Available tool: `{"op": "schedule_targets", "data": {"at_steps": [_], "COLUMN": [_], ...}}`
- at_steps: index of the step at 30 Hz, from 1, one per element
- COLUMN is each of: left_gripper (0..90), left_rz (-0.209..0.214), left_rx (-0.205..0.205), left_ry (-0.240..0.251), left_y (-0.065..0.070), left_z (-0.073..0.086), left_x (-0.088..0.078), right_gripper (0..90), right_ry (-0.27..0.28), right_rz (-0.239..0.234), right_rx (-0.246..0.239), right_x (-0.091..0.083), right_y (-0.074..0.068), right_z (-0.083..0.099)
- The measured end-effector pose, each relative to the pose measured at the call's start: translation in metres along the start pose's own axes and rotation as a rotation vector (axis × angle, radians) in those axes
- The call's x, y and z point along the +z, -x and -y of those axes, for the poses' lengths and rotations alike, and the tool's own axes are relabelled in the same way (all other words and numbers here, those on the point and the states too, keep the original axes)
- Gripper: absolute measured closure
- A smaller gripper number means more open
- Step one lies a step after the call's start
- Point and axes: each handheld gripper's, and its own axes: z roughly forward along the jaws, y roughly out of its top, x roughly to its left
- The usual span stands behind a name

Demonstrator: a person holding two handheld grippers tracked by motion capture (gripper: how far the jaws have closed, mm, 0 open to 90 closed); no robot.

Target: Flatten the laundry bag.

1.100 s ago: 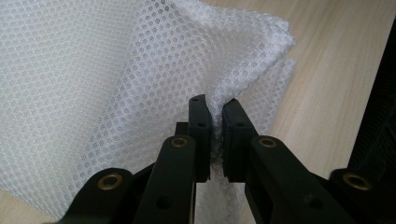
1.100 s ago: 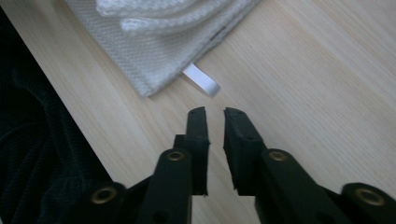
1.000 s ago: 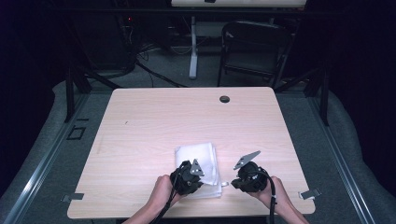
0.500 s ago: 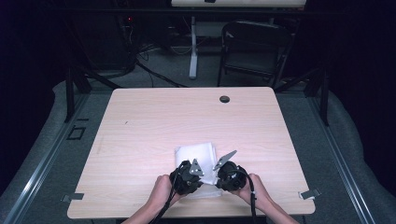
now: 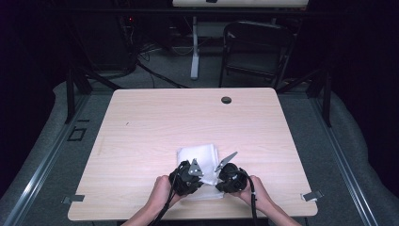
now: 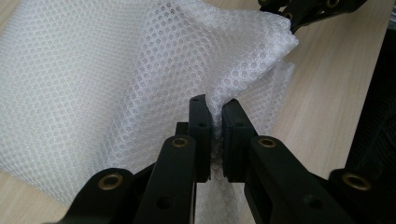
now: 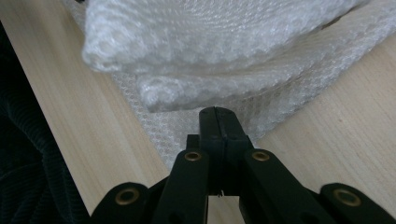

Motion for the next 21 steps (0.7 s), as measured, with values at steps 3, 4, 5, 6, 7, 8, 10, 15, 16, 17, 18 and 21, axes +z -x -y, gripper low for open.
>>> {"op": "schedule_targets", "data": {"at_steps": [3, 4, 5, 6, 7, 8, 10, 15, 16, 17, 18, 21], "left_gripper": [84.6, 84.7, 84.8, 84.8, 84.9, 84.9, 84.9, 84.9, 84.9, 84.9, 84.9, 85.0], "left_rz": [-0.006, -0.005, -0.006, -0.011, -0.011, -0.016, -0.024, -0.029, -0.03, -0.033, -0.032, -0.042], "left_rx": [-0.004, -0.007, -0.01, -0.01, -0.017, -0.022, -0.028, -0.028, -0.028, -0.028, -0.031, -0.04], "left_ry": [0.004, 0.004, 0.004, 0.006, 0.014, 0.019, 0.027, 0.017, 0.018, 0.022, 0.023, 0.034], "left_y": [-0.001, -0.002, -0.002, -0.002, -0.003, -0.003, -0.004, -0.005, -0.005, -0.006, -0.006, -0.007], "left_z": [0.0, 0.001, 0.001, 0.001, 0.001, 0.001, 0.002, 0.003, 0.003, 0.003, 0.003, 0.004], "left_x": [-0.002, -0.002, -0.003, -0.003, -0.004, -0.005, -0.007, -0.01, -0.01, -0.011, -0.012, -0.014], "right_gripper": [90.0, 90.0, 90.0, 90.0, 90.0, 90.0, 90.0, 90.0, 90.0, 90.0, 90.0, 90.0], "right_ry": [-0.002, 0.002, -0.004, 0.0, 0.0, 0.001, 0.004, 0.001, -0.001, -0.002, -0.003, -0.007], "right_rz": [0.001, 0.002, 0.001, 0.0, -0.001, -0.002, -0.003, -0.001, -0.001, 0.0, 0.001, 0.002], "right_rx": [-0.007, -0.003, -0.008, -0.003, 0.002, 0.004, 0.01, 0.012, 0.012, 0.013, 0.013, 0.017], "right_x": [0.0, 0.0, 0.0, 0.0, 0.0, 0.0, 0.0, 0.0, 0.0, 0.0, 0.0, 0.0], "right_y": [0.0, 0.0, 0.0, 0.0, 0.0, 0.0, 0.0, 0.0, 0.001, 0.001, 0.0, 0.0], "right_z": [0.0, 0.0, 0.0, 0.0, 0.0, 0.0, 0.0, 0.0, 0.0, 0.0, 0.0, 0.0]}}
